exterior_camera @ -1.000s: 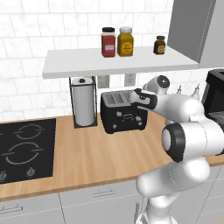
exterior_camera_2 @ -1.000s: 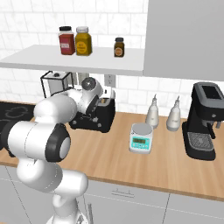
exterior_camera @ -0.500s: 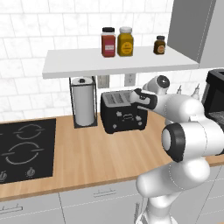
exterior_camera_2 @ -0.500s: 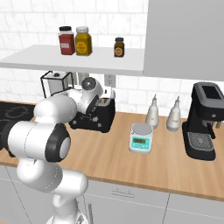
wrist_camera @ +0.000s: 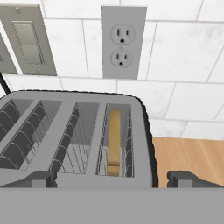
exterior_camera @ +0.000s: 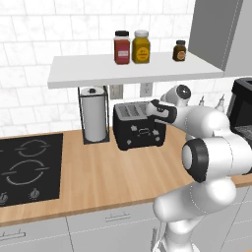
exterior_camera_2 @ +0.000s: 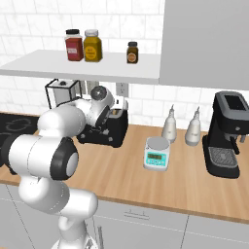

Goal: Start the toaster. Once the lever pops up, take the bread to the plate on the dining counter.

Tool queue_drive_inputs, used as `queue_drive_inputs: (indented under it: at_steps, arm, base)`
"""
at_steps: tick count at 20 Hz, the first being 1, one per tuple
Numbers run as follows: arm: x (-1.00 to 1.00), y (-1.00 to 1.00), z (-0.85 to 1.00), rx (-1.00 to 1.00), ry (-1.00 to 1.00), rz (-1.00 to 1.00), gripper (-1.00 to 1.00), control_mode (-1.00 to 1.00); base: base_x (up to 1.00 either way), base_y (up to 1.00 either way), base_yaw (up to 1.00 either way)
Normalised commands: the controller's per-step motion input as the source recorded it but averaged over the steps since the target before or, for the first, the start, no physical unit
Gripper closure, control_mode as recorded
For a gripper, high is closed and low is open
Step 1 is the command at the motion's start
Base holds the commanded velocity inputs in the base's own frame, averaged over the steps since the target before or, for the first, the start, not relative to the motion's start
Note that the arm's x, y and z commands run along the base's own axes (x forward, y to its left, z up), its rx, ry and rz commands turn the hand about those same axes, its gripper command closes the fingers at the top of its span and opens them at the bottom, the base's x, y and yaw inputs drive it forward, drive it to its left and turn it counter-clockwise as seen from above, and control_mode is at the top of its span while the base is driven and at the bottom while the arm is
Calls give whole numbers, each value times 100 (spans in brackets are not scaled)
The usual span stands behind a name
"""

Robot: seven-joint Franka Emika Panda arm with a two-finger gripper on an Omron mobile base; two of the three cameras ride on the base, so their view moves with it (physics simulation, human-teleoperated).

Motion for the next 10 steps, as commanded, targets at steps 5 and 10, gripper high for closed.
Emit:
queue_drive_inputs:
  at_steps: [5,10]
  arm:
    - [0,0,0,0,0,0,-100,-100]
    - [0,0,0,0,0,0,-100,-100]
  base:
    - [0,0,0]
    - [0,0,0]
